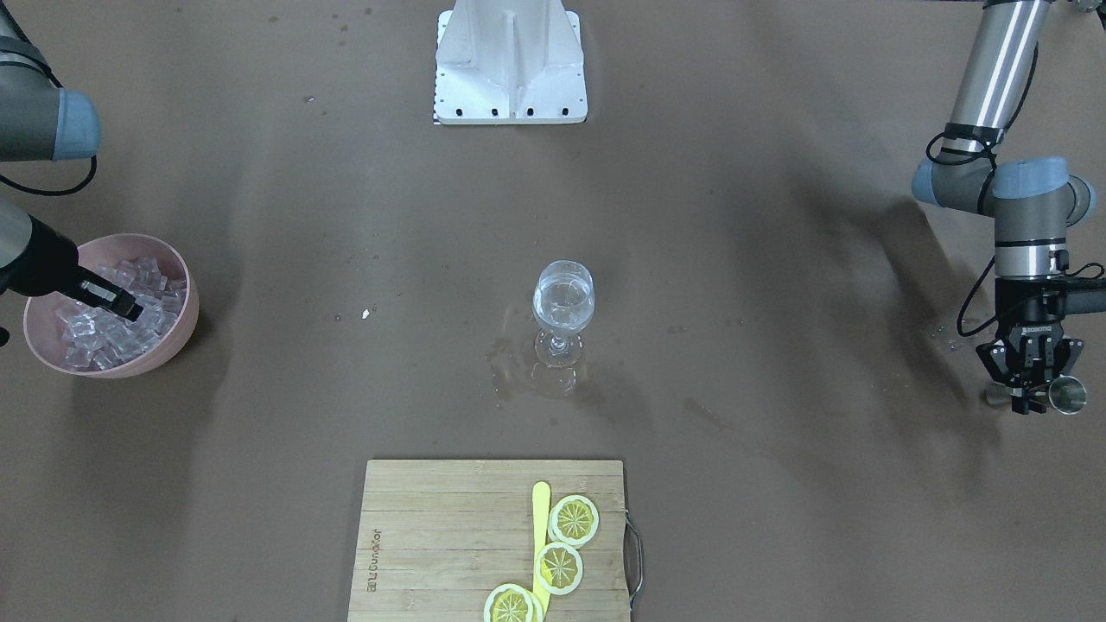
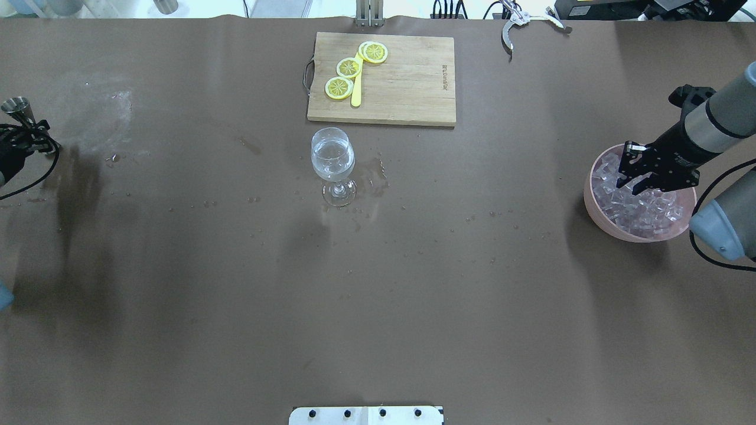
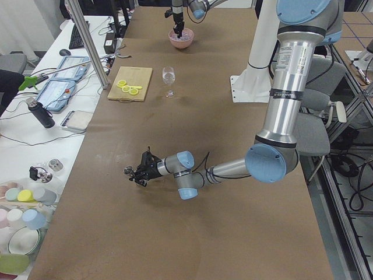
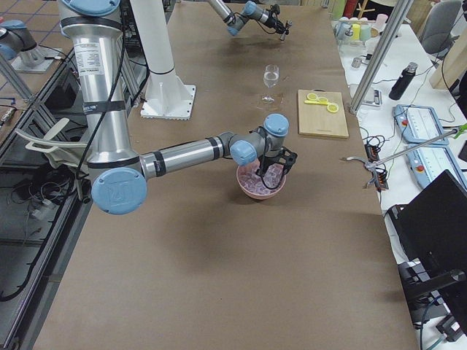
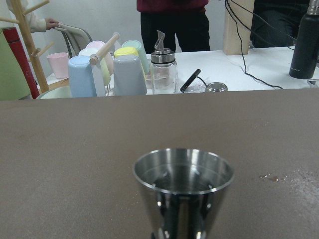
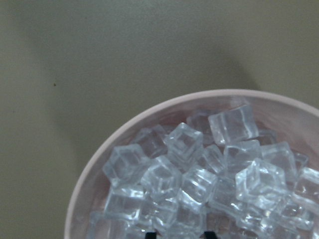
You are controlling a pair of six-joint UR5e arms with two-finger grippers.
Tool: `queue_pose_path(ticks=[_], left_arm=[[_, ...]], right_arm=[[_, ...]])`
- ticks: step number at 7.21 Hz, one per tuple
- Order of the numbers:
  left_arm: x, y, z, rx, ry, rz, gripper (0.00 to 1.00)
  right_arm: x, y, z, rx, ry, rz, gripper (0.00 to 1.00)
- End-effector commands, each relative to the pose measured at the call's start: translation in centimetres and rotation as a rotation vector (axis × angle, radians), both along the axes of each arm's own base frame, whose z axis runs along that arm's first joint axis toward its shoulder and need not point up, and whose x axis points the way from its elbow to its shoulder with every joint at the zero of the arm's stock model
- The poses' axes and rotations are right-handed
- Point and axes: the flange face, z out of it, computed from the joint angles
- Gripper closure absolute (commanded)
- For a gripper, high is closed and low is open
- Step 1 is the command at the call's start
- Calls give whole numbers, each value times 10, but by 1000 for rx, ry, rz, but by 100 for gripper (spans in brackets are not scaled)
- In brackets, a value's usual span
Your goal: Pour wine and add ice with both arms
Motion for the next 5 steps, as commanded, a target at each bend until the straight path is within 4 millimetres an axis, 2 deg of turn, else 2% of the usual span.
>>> queue_pose_path(ticks=[1, 3, 4, 5], left_arm=[[0, -5, -10, 17, 13, -7, 100], [-12, -21, -54, 83, 49, -43, 100], [-28, -27, -75, 117, 17, -49, 100], [-33, -33, -103, 133, -27, -43, 100]], right_arm=[[-8, 0, -7, 13, -3, -10, 19], [-7, 0, -11, 20, -8, -10, 18], [-7, 2, -10, 20, -5, -12, 18], [-8, 3, -7, 29, 3, -19, 18]])
